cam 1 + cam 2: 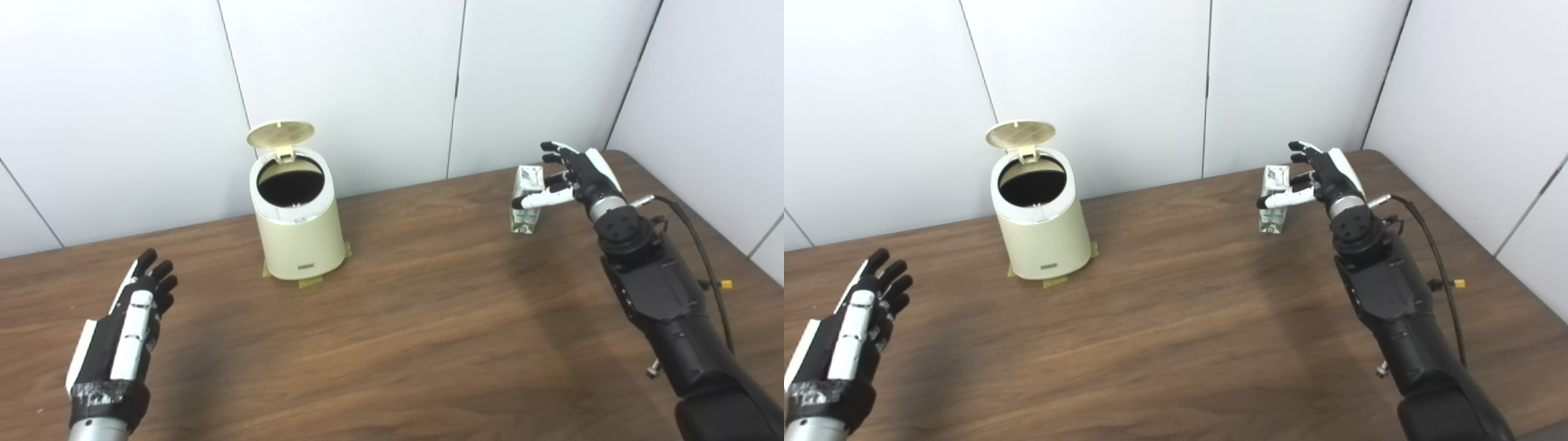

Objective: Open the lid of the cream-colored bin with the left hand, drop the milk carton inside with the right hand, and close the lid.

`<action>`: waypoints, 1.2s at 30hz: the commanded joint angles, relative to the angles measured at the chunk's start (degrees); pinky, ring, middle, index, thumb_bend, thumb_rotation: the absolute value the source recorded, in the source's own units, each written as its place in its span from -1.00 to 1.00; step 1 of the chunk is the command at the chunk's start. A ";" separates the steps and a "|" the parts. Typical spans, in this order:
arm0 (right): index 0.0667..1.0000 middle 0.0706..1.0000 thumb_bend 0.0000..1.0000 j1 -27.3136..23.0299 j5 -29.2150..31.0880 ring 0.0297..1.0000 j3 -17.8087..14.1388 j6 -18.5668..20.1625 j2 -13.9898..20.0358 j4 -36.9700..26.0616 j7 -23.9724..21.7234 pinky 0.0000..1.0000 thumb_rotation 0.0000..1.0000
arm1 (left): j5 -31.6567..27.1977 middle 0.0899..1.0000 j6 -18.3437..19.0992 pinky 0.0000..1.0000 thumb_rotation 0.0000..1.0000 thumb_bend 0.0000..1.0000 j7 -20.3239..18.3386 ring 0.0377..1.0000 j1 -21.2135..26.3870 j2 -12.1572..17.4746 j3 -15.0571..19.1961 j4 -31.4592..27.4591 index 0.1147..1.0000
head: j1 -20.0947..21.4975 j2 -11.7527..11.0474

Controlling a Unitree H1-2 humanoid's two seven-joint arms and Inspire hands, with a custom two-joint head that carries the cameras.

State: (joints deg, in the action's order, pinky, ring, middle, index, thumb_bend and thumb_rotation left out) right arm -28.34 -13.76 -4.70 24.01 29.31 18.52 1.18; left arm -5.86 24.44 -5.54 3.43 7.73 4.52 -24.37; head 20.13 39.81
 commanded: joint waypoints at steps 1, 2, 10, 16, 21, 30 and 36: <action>0.71 0.72 0.83 -3.75 -0.95 0.35 -0.25 -1.77 1.32 -0.10 1.53 0.00 -0.95 | -0.52 0.89 0.12 0.94 0.64 -0.23 -0.20 0.88 1.19 0.27 -0.21 -2.25 0.97 | 0.06 0.07; 0.70 0.71 0.83 -3.91 -1.22 0.38 -0.12 -2.12 1.14 0.23 1.95 0.04 -0.96 | -0.66 0.89 0.24 0.94 0.64 -0.24 -0.13 0.87 1.19 0.28 -0.21 -2.30 0.97 | 0.05 0.07; 0.53 0.59 0.85 -3.75 -2.38 0.57 0.65 -5.13 0.95 1.99 4.08 0.40 -1.00 | -1.15 0.88 2.03 0.94 0.62 -0.23 0.47 0.87 1.49 0.42 0.14 -3.05 0.94 | 0.02 0.19; 0.41 0.49 0.91 -3.93 -3.49 0.51 2.01 -8.15 2.37 5.80 4.09 0.41 -0.95 | -1.97 0.93 2.44 0.99 0.65 -0.28 0.94 0.92 1.80 0.75 0.35 -3.15 0.95 | 0.16 0.29; 0.31 0.40 0.94 -3.73 -3.79 0.40 2.74 -11.44 3.03 7.87 3.71 0.32 -0.92 | -1.28 0.95 2.37 1.00 0.59 -0.24 0.44 0.93 1.73 1.35 -0.39 -2.90 0.96 | 0.07 0.33; 0.08 0.01 0.47 -3.28 -5.57 0.03 4.62 -13.81 4.02 8.63 3.74 -0.03 -0.99 | -1.23 0.95 2.45 1.00 0.60 -0.27 1.20 0.94 1.95 1.35 -0.42 -3.35 0.97 | -0.02 0.56; -0.06 -0.10 0.04 -2.92 -7.64 -0.26 4.36 -15.30 3.25 7.71 6.93 -0.31 -1.00 | -0.97 0.94 2.34 1.00 0.62 -0.24 1.17 0.93 1.93 1.03 -0.56 -3.01 0.98 | -0.03 0.48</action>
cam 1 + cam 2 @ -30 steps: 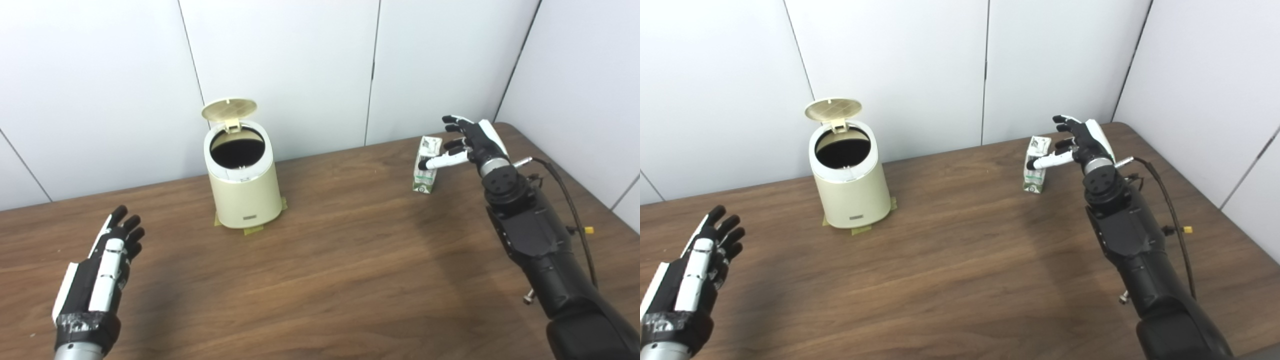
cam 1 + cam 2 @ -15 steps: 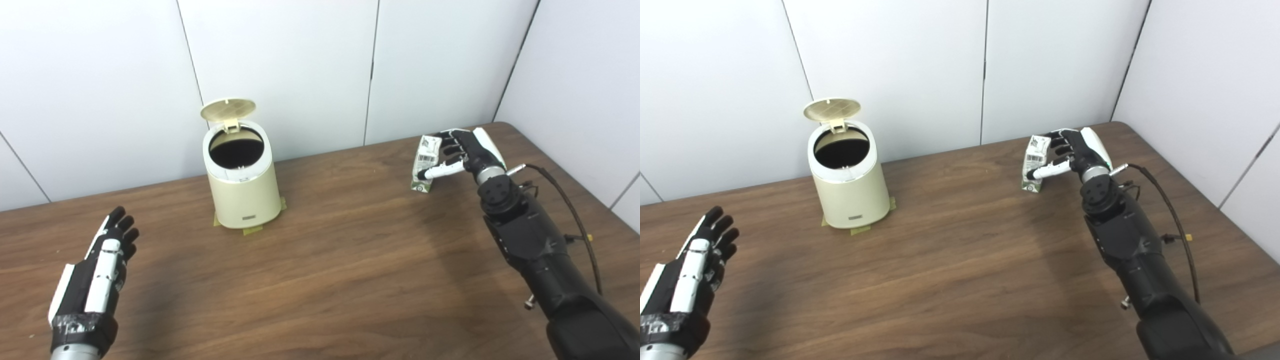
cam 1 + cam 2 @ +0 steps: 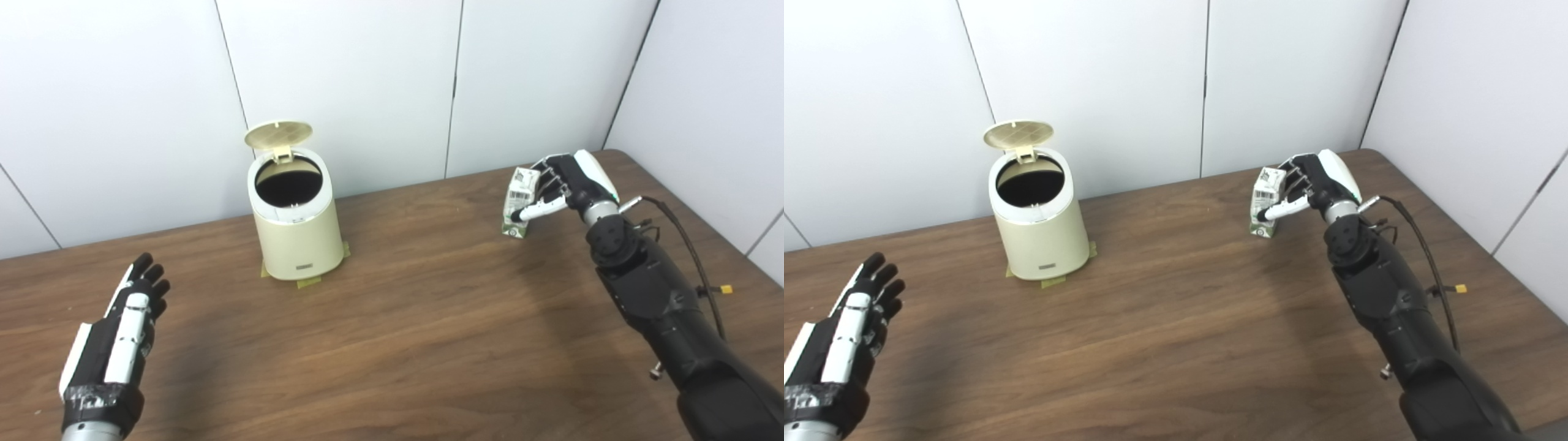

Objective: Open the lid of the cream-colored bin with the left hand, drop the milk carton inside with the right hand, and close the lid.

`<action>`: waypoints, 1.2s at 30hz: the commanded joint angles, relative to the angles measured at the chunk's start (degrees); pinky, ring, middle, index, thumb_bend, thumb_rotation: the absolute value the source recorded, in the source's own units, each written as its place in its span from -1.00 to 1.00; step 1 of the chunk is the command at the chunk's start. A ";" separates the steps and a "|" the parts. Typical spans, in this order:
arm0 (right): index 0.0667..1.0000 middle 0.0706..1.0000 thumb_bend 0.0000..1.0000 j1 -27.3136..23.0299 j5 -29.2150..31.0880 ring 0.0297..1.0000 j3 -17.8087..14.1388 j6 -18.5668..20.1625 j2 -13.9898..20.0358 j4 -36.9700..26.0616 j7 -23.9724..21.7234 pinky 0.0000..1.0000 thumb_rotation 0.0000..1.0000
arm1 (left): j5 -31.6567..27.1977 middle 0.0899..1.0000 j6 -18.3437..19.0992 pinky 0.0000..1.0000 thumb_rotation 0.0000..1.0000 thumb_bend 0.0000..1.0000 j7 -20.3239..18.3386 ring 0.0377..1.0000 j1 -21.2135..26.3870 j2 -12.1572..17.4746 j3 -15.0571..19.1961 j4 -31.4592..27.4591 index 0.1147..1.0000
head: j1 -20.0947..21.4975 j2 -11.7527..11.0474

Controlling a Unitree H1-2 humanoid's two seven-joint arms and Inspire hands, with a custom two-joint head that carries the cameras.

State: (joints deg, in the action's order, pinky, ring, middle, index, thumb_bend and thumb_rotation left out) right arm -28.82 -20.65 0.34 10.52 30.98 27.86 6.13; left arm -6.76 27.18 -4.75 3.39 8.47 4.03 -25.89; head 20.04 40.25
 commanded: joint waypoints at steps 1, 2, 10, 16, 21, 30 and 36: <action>-0.06 -0.10 0.04 -2.50 -1.05 -0.26 -0.68 -1.39 1.45 -1.89 2.10 -0.31 -1.00 | 0.01 0.94 -0.45 1.00 0.61 -0.24 0.31 0.93 1.96 0.26 -0.14 -1.40 0.98 | -0.02 0.01; -0.06 -0.09 0.04 -2.55 -1.24 -0.26 -0.68 -1.17 1.36 -1.99 2.16 -0.30 -1.00 | 0.09 0.95 -0.48 0.99 0.60 -0.22 0.27 0.93 1.96 0.24 -0.19 -1.34 0.98 | -0.08 -0.01; 0.00 -0.10 0.03 -2.08 -2.31 -0.30 -1.18 -2.79 0.64 -5.82 3.69 -0.35 -1.00 | 0.46 0.92 -0.60 0.98 0.57 -0.23 0.23 0.92 1.58 -0.30 -0.61 -1.11 0.98 | -2.51 -0.71; -0.03 -0.09 0.03 -0.18 -2.30 -0.29 -2.42 -4.06 -2.38 -13.53 5.82 -0.34 -1.00 | 0.76 0.93 -1.37 0.98 0.64 -0.24 -0.35 0.93 1.12 -0.44 -1.47 -0.52 0.98 | -6.96 -1.55; -0.09 -0.05 0.03 1.53 -3.14 -0.24 -2.04 -4.20 -5.69 -21.34 5.90 -0.25 -1.00 | 2.40 0.92 -2.05 0.90 0.55 -0.29 0.07 0.90 0.38 -0.87 -2.73 -0.15 0.97 | -11.66 -2.52; -0.10 -0.05 0.04 2.53 -3.95 -0.22 -0.98 -9.44 -11.06 -27.25 6.53 -0.26 -1.00 | 4.46 0.90 -4.89 0.81 0.54 -0.16 0.32 0.87 -0.40 -1.51 -3.89 2.12 0.92 | -17.80 -3.99; -0.10 -0.06 0.04 0.40 -5.48 -0.21 0.61 -9.65 -14.72 -31.42 5.25 -0.21 -1.00 | 5.17 0.88 -5.67 0.88 0.56 -0.08 0.18 0.87 -0.92 -2.19 -4.27 3.21 0.90 | -19.19 -5.07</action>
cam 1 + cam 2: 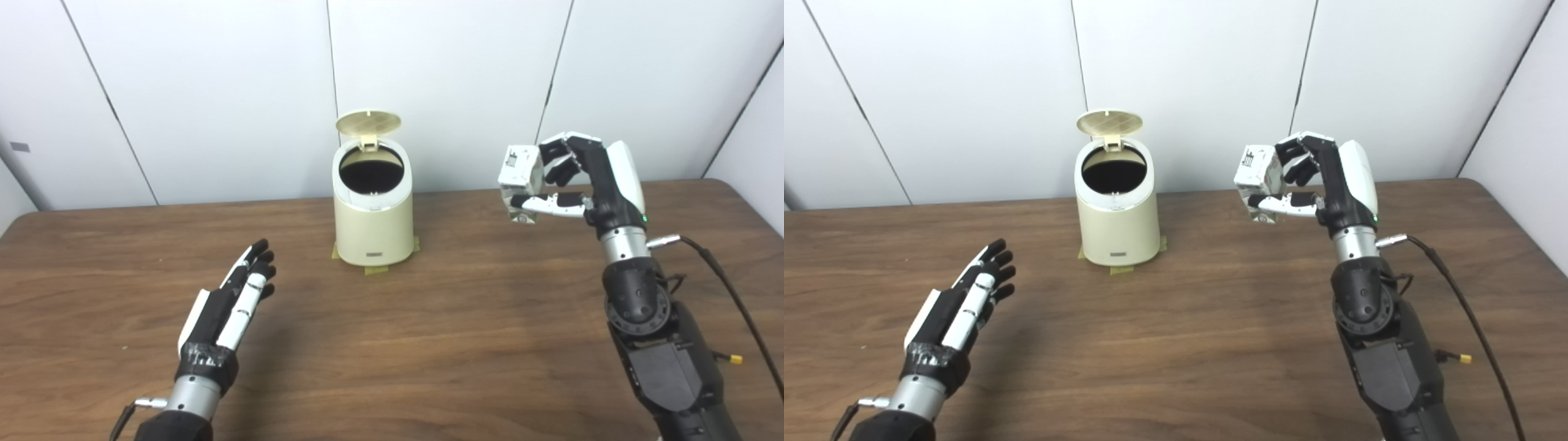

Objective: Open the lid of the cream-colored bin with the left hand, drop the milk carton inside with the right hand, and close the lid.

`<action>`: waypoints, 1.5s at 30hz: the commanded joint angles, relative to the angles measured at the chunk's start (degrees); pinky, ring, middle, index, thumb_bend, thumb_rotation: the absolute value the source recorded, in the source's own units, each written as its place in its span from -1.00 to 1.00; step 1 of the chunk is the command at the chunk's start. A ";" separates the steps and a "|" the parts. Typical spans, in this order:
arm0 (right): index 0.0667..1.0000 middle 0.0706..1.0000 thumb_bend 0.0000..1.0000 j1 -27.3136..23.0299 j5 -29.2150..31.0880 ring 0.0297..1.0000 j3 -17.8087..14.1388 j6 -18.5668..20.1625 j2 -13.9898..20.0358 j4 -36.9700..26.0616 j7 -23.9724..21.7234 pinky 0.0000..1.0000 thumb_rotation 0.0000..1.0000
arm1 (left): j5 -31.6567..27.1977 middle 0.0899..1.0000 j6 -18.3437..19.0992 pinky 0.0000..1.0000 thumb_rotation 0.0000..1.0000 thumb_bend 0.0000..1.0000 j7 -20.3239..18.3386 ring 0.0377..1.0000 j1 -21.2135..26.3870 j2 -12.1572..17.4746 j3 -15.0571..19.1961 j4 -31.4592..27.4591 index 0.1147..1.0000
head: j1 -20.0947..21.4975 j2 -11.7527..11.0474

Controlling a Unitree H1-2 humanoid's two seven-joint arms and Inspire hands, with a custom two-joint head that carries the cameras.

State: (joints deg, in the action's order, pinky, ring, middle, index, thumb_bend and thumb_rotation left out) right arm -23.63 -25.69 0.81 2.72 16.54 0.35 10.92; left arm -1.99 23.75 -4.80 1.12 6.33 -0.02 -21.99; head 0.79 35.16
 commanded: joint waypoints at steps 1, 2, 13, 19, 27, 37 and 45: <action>-0.10 -0.07 0.04 -5.29 -0.90 -0.19 0.56 -1.55 -0.99 -4.91 0.26 -0.16 -1.00 | 0.72 0.88 -2.46 0.88 0.56 -0.09 0.27 0.87 1.34 -0.09 -0.36 -0.56 0.91 | -0.11 -0.19; -0.10 -0.08 0.04 -5.89 -1.21 -0.17 0.95 -1.43 -1.74 -5.71 0.13 -0.15 -1.00 | 1.05 0.87 -2.67 0.88 0.56 -0.10 0.34 0.87 1.32 -0.11 -0.49 -0.45 0.91 | -0.19 -0.28; -0.02 -0.08 0.03 -12.41 -3.22 -0.28 2.43 2.18 -10.92 -7.40 -0.31 -0.38 -1.00 | 2.16 0.89 -3.97 0.89 0.64 -0.13 0.30 0.87 1.12 -0.17 -1.38 0.88 0.94 | -2.24 -2.08; -0.04 -0.06 0.03 -16.07 -3.65 -0.29 3.03 0.22 -13.83 -3.29 1.11 -0.39 -1.00 | 3.49 0.89 -4.59 0.89 0.68 -0.16 0.54 0.88 1.00 -0.54 -1.95 1.39 0.94 | -3.62 -2.90; -0.04 -0.07 0.03 -19.28 -2.39 -0.28 4.10 -4.79 -15.30 4.87 3.80 -0.36 -1.00 | 4.08 0.88 -5.32 0.89 0.71 -0.16 0.92 0.88 0.82 -1.20 -2.37 1.78 0.94 | -4.39 -3.60; -0.01 -0.08 0.03 -20.64 -2.44 -0.28 4.64 -5.24 -16.55 12.11 6.94 -0.36 -1.00 | 4.57 0.88 -6.13 0.87 0.72 -0.15 1.12 0.88 0.85 -2.14 -2.13 1.74 0.94 | -4.78 -3.79; -0.02 -0.08 0.03 -21.96 0.00 -0.26 4.23 -7.07 -17.03 17.41 8.06 -0.34 -1.00 | 4.10 0.89 -5.74 0.89 0.72 -0.15 1.10 0.88 0.82 -2.73 -1.73 1.19 0.95 | -4.91 -3.50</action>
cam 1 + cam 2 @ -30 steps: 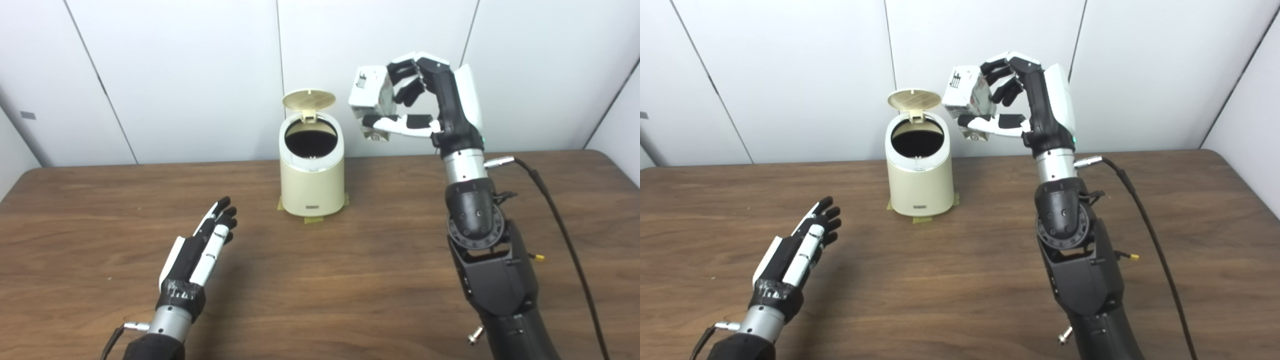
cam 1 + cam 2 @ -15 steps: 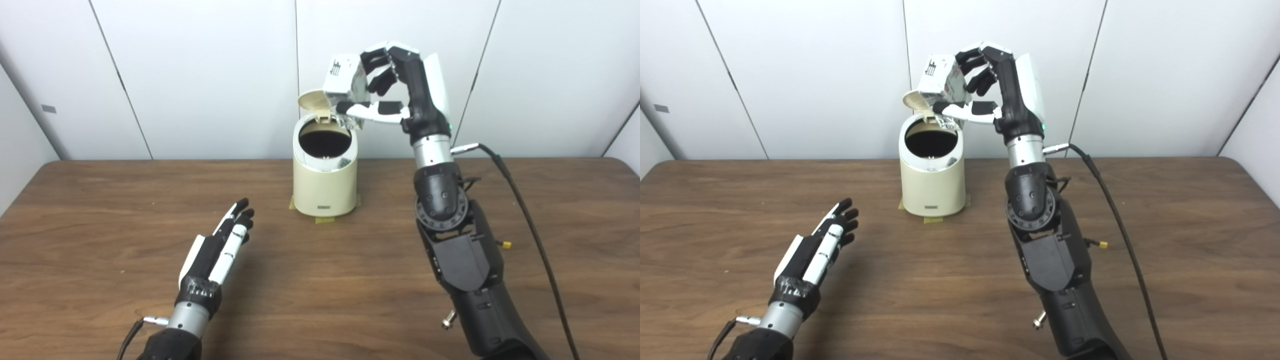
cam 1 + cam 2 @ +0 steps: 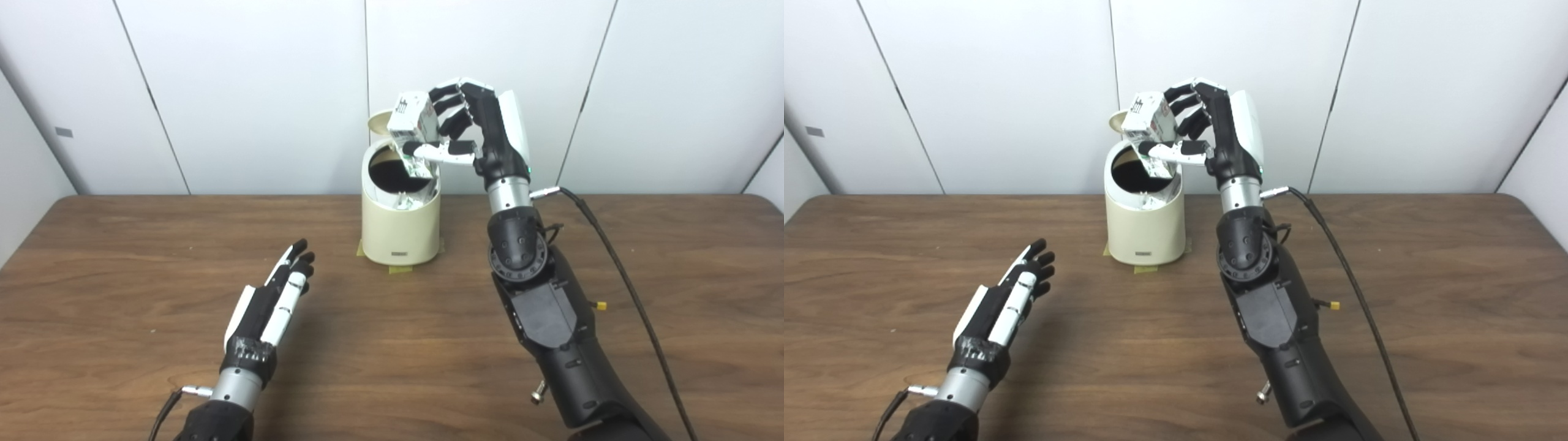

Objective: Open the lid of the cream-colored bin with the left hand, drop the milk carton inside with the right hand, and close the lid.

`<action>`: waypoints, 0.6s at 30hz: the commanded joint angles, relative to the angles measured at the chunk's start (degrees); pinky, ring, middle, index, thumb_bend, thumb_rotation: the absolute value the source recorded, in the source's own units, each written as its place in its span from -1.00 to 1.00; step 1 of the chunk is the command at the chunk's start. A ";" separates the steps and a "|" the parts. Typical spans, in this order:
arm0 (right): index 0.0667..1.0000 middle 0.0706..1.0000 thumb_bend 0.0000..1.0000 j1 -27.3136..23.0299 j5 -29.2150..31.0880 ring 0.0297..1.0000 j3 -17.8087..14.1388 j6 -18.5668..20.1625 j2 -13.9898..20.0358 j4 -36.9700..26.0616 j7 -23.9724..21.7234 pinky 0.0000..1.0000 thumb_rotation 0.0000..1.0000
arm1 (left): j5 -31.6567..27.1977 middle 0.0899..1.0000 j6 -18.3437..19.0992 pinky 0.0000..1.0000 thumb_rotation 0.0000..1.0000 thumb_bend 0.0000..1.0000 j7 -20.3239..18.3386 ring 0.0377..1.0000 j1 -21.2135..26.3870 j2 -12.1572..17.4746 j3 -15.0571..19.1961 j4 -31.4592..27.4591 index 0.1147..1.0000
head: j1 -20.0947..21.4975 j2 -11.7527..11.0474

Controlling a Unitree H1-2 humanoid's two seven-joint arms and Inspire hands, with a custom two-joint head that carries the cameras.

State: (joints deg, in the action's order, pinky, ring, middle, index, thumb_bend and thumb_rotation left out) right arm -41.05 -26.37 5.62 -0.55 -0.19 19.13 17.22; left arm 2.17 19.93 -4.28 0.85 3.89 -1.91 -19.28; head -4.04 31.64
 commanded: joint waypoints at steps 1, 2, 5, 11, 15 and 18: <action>-0.03 -0.08 0.03 -4.80 1.08 -0.26 -0.65 -4.13 -0.44 -0.62 1.95 -0.34 -1.00 | 0.05 0.88 -1.90 0.88 0.72 -0.14 0.62 0.88 1.08 -0.36 0.14 -1.61 0.95 | -0.18 0.05; -0.03 -0.08 0.03 -4.99 1.38 -0.26 -0.69 -4.36 -0.53 -0.11 2.09 -0.34 -1.00 | 0.13 0.88 -1.89 0.87 0.72 -0.14 0.65 0.88 1.07 -0.43 0.13 -1.67 0.95 | -0.24 0.07; -0.03 -0.08 0.03 -5.61 1.70 -0.26 -0.76 -4.44 -0.68 1.06 2.61 -0.34 -1.00 | 0.23 0.86 -2.06 0.85 0.70 -0.13 0.71 0.87 1.11 -0.63 0.10 -1.75 0.94 | -0.33 0.07; -0.02 -0.07 0.03 -6.47 2.33 -0.27 -1.20 -4.12 -1.43 2.21 3.63 -0.35 -1.00 | 0.19 0.86 -1.94 0.86 0.69 -0.15 0.64 0.87 1.21 -0.83 0.14 -1.87 0.94 | -0.42 0.13; 0.00 -0.09 0.03 -6.73 2.44 -0.29 -1.02 -4.34 -1.69 2.94 4.38 -0.37 -1.00 | 0.36 0.87 -2.30 0.85 0.70 -0.15 0.73 0.87 1.22 -0.92 0.09 -1.67 0.94 | -0.66 0.09; 0.00 -0.10 0.03 -6.84 2.57 -0.29 -0.89 -4.87 -1.76 3.60 4.93 -0.38 -1.00 | 0.47 0.85 -2.58 0.84 0.68 -0.14 0.87 0.86 1.15 -1.14 0.08 -1.71 0.92 | -0.89 0.12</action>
State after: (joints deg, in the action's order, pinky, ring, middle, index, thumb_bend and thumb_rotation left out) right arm -43.35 -24.01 4.91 -2.17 -1.73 24.03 20.76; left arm 2.34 19.79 -4.18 0.83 3.00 -1.91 -19.34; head -4.83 31.73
